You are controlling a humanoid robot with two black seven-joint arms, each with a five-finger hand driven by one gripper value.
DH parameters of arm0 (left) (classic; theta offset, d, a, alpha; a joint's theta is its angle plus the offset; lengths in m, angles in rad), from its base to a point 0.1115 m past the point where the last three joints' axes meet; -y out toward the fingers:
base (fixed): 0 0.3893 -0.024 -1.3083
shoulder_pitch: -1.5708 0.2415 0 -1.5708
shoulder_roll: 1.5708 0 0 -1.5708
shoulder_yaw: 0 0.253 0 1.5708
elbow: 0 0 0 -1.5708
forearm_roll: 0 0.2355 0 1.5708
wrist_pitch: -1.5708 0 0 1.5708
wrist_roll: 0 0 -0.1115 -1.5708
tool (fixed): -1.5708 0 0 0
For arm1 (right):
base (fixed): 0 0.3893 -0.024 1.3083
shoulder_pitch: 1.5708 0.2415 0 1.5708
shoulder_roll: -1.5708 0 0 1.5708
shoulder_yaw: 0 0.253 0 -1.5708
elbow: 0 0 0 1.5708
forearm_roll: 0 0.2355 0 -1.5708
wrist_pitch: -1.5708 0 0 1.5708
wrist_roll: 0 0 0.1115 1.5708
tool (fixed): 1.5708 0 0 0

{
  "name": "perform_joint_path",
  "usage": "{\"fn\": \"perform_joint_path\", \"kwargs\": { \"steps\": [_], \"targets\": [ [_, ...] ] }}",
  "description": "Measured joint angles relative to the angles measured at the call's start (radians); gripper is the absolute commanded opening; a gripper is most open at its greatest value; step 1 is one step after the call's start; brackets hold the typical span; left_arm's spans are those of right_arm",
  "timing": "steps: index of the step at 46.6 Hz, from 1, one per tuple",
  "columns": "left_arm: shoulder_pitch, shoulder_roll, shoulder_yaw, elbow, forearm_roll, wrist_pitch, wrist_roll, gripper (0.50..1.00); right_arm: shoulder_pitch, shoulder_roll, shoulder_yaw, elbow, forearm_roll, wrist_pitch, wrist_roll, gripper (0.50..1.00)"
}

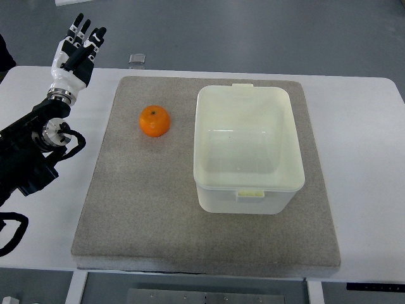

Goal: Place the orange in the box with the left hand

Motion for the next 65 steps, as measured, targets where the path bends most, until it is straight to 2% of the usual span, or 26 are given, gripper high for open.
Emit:
{"fn": "perform_joint_path", "kwargs": {
  "steps": [16,28,36,56,65],
  "targets": [
    [-0.008,0.008,0.003,-0.004,0.007,-0.012,0.0,0.992,0.0,0.0,0.0,0.0,0.0,0.0,0.0,0.932],
    [-0.026,0.013,0.01,-0.003,0.107,-0.008,0.002,0.992,0.0,0.0,0.0,0.0,0.0,0.0,0.0,0.932],
    [-0.07,0.016,0.138,-0.004,0.265,-0.01,0.003,0.992,0.0,0.0,0.0,0.0,0.0,0.0,0.0,0.932],
    [-0.16,0.064,0.329,-0.005,0.342,-0.025,0.003,0.992,0.0,0.0,0.0,0.0,0.0,0.0,0.0,0.932],
    [-0.18,0.082,0.369,-0.032,0.571,-0.028,0.0,0.992,0.0,0.0,0.0,0.0,0.0,0.0,0.0,0.932]
  ]
}}
